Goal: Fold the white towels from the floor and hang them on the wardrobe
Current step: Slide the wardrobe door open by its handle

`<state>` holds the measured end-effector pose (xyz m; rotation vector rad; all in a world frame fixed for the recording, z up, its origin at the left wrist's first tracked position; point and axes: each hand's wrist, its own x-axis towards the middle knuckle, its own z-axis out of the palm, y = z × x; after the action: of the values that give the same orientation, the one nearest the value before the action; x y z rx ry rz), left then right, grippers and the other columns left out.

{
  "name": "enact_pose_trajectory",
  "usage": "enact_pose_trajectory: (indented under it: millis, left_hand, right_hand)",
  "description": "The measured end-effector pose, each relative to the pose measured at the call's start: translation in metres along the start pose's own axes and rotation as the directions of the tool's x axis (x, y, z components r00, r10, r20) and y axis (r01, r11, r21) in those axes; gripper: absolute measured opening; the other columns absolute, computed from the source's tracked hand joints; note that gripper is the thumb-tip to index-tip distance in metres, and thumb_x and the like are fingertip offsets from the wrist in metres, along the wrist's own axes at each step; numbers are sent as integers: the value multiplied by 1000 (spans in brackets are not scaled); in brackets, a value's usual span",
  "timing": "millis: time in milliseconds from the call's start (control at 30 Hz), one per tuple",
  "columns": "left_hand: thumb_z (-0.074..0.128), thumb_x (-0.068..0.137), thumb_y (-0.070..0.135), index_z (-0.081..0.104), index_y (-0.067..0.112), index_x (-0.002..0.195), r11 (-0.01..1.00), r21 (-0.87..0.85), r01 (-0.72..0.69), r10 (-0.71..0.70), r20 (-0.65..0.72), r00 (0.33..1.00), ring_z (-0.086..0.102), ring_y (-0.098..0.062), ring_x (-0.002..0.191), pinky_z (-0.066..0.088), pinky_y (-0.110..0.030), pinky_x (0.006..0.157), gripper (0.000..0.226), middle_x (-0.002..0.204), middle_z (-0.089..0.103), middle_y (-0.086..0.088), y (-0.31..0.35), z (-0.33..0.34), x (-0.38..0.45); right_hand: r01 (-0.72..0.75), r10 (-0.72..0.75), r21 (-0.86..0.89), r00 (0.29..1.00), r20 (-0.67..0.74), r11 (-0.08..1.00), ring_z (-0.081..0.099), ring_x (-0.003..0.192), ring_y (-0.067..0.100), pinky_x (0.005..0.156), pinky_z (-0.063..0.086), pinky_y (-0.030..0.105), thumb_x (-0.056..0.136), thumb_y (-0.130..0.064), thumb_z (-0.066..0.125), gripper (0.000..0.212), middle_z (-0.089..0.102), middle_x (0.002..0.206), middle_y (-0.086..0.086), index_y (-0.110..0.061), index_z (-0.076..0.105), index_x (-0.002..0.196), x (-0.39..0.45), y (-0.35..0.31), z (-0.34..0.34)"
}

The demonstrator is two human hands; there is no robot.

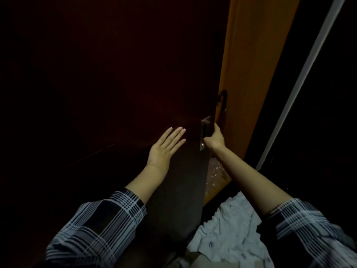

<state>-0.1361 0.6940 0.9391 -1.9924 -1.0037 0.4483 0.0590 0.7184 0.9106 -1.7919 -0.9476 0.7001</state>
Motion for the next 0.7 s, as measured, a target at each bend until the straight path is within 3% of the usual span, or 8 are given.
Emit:
enact_pose_trajectory:
  millis: [233, 400, 700]
  left_hand:
    - [24, 100, 52, -32, 7, 137, 1000, 26, 12, -11, -50, 999, -47, -42, 114, -28, -54, 97, 81, 127, -49, -29, -3, 3, -8]
    - [20, 101, 50, -32, 7, 136, 999, 34, 16, -13, -79, 997, -49, -42, 111, -28, -54, 97, 76, 124, -51, -30, -5, 1, -8]
    - [18, 101, 49, -32, 7, 137, 998, 56, 25, -20, -78, 997, -48, -40, 114, -27, -53, 99, 74, 124, -51, -28, -11, 10, -28]
  right_hand:
    - [-64, 73, 118, 995, -71, 991, 45, 130, 32, 99, 47, 45, 86, 10, 54, 70, 41, 144, 13, -17, 30, 146, 8, 1, 5]
    - [-73, 83, 92, 990, -114, 993, 54, 118, 29, 90, 54, 44, 84, 7, 59, 58, 49, 132, 11, -16, 40, 134, 19, 2, 3]
    - [-26, 34, 68, 992, -118, 997, 52, 116, 25, 89, 53, 38, 81, 15, 55, 55, 50, 125, 10, -11, 42, 128, 3, 3, 11]
